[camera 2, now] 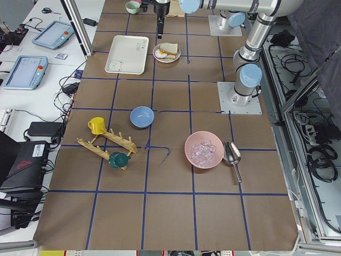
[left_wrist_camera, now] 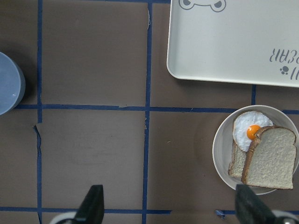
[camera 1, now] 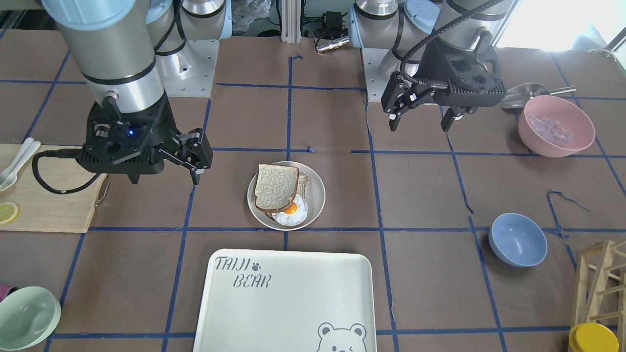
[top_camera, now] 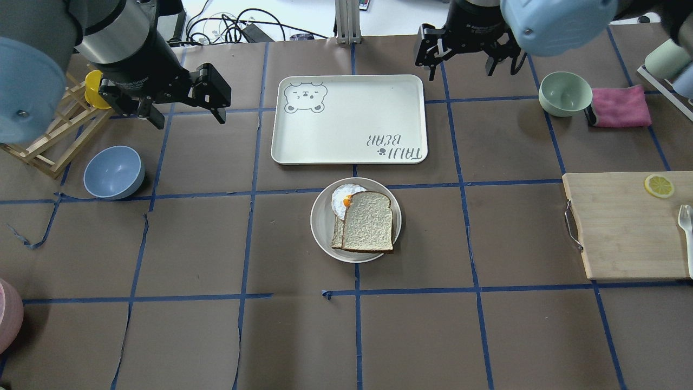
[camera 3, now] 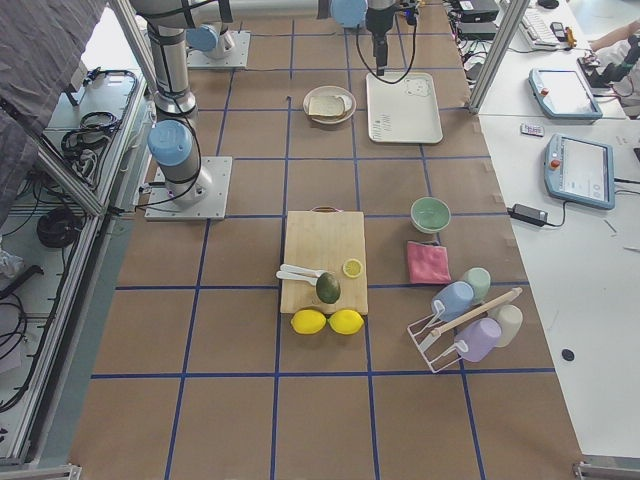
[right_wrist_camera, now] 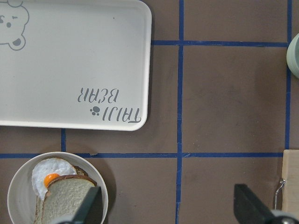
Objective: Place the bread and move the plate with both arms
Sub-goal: 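Raise the right gripper and withdraw it toward the far edge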
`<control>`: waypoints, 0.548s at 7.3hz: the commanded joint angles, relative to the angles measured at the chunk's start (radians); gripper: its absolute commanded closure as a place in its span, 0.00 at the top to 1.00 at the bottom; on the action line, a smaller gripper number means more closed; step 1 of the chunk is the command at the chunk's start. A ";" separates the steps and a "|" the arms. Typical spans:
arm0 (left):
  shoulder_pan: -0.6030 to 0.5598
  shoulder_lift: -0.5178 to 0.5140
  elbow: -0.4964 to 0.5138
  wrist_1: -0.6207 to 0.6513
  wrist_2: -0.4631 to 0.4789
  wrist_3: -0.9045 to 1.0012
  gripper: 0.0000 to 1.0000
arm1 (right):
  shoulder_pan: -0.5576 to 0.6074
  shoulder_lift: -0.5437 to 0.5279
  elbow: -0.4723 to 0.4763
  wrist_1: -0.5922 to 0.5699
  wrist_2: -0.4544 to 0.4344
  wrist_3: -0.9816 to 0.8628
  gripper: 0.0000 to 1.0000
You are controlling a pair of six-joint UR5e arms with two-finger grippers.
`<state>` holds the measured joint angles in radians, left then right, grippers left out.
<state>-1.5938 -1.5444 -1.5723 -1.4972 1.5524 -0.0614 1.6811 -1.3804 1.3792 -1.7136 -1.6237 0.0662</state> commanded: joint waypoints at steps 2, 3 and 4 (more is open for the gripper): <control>-0.002 0.003 0.005 0.000 0.002 0.000 1.00 | -0.009 -0.065 0.023 0.051 0.051 -0.080 1.00; -0.002 0.004 0.005 -0.020 0.000 0.000 1.00 | -0.014 -0.080 0.024 0.066 0.050 -0.103 1.00; 0.000 0.006 0.006 -0.029 0.002 0.000 1.00 | -0.014 -0.132 0.029 0.157 0.038 -0.149 1.00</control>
<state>-1.5948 -1.5404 -1.5678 -1.5127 1.5530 -0.0614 1.6688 -1.4639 1.4023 -1.6363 -1.5798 -0.0340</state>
